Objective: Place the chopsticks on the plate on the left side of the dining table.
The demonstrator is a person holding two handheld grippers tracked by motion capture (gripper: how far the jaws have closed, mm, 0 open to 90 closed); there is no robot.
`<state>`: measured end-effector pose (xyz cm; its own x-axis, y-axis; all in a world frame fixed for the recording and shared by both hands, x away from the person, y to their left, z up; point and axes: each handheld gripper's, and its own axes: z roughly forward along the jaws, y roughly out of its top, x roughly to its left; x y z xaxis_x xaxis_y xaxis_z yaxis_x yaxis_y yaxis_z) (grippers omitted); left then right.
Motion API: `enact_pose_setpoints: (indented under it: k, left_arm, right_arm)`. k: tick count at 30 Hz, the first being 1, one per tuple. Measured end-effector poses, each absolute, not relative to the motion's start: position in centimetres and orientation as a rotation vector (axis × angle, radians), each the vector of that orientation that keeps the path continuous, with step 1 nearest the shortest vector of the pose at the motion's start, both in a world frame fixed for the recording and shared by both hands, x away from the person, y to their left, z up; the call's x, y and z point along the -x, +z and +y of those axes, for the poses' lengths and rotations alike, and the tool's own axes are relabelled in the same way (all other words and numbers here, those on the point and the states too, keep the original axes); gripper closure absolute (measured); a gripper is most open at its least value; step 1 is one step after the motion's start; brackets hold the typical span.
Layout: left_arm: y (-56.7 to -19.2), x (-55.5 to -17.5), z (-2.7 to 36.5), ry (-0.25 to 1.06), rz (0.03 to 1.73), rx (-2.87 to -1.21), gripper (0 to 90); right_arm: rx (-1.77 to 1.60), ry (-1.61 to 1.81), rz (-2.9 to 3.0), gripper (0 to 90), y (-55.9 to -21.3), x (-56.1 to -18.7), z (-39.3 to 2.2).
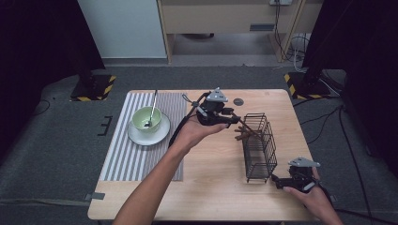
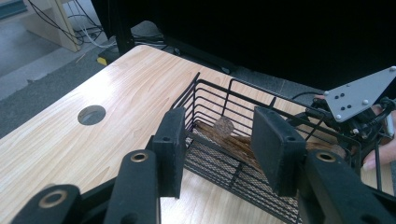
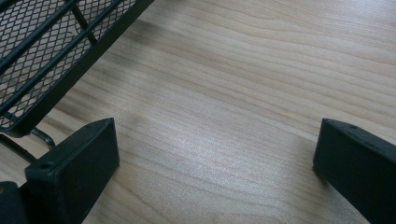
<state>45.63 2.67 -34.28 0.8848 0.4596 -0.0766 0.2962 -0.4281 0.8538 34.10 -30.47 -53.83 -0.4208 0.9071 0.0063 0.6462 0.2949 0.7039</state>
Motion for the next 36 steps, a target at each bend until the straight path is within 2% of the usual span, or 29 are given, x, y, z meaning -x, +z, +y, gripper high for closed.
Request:
enact_pose_setpoints:
  k: [16,25,36]
  left_arm:
    - [-34.59,-46.00,2.11,0.185,0.545,-2.065,65.6]
    - [-34.64,-46.22,2.22,0.168,0.539,-2.065,74.6]
    - [-34.44,-46.11,2.30,0.166,0.512,-2.053,80.4]
  right_arm:
    - [-1.389,0.902,2.176,0.4,-53.83,-34.12,-30.49]
    - [-1.387,0.902,2.178,0.4,-53.83,-34.13,-30.50]
    - [-1.385,0.902,2.179,0.4,-53.83,-34.14,-30.51]
